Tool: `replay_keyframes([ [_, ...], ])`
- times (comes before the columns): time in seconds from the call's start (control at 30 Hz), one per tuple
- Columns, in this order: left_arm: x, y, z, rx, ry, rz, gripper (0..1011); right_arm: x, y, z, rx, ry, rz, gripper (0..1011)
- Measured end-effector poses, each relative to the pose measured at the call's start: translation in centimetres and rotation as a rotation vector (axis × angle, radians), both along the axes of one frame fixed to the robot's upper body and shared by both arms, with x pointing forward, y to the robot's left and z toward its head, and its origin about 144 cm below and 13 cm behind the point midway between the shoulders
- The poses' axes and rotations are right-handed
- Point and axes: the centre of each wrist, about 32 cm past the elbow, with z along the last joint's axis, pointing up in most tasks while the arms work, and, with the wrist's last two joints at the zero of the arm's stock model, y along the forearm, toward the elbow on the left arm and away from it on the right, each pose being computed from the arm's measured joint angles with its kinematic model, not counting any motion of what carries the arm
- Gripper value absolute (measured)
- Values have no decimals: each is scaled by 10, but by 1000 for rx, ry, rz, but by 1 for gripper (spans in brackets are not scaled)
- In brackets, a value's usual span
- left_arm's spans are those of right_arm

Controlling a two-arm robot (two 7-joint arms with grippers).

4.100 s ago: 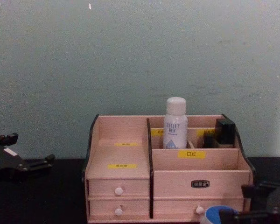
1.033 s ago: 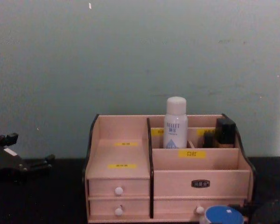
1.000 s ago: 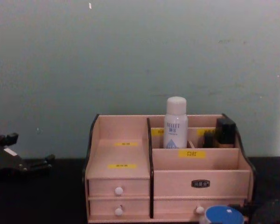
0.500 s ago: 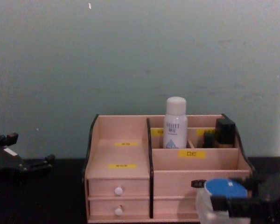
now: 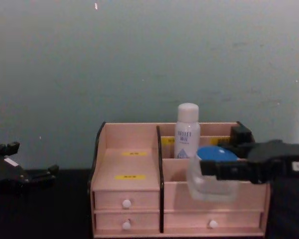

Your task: Pick up the facial cleanser and watermelon frost from the table and place them into the tiered storage box.

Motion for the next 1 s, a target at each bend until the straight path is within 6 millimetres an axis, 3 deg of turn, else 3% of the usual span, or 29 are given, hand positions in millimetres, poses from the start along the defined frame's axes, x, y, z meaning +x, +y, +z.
replay_keyframes([
  [0.63, 0, 0, 0, 0, 0, 0, 1001, 57, 47, 22, 20, -23, 30, 728],
  [1.0, 0, 0, 0, 0, 0, 0, 1001, 78, 75, 26, 23, -23, 63, 728],
])
